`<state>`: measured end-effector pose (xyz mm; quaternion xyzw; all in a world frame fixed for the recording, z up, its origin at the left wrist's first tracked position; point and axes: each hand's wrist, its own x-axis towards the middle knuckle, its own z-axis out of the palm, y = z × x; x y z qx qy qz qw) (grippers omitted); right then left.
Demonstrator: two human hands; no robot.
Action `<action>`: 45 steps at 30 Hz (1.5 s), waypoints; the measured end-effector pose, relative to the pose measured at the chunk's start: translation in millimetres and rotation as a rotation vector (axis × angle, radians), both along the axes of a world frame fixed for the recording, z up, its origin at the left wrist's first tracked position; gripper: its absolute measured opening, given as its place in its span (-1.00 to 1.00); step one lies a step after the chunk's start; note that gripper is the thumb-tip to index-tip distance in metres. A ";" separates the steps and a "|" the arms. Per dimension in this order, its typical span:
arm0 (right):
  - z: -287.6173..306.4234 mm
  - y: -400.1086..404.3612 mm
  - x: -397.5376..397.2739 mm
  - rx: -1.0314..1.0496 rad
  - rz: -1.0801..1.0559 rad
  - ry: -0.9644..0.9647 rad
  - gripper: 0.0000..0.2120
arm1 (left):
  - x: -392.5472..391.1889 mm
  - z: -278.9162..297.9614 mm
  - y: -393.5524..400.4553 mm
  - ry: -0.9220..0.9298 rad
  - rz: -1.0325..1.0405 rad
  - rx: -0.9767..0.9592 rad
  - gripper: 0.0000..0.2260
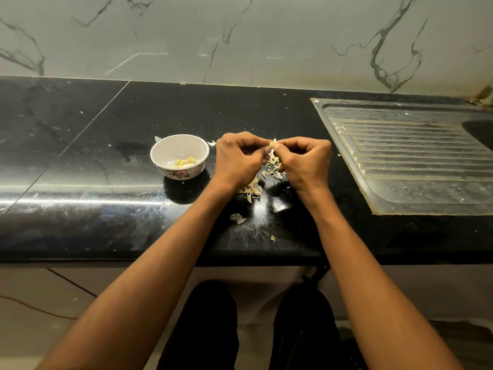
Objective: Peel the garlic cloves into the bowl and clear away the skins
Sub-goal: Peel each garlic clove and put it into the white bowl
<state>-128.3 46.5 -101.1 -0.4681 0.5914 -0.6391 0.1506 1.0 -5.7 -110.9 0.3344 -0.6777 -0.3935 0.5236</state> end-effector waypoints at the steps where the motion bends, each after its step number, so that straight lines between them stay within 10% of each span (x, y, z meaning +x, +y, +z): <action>1: -0.4 -0.2 -0.3 0.004 0.000 0.003 -0.97 | 0.2 -0.8 -0.4 -0.011 0.002 -0.022 -0.90; 45: 11.7 10.6 6.6 -0.007 0.100 -0.120 -0.92 | 1.2 6.4 -0.7 0.241 -0.240 0.359 -0.85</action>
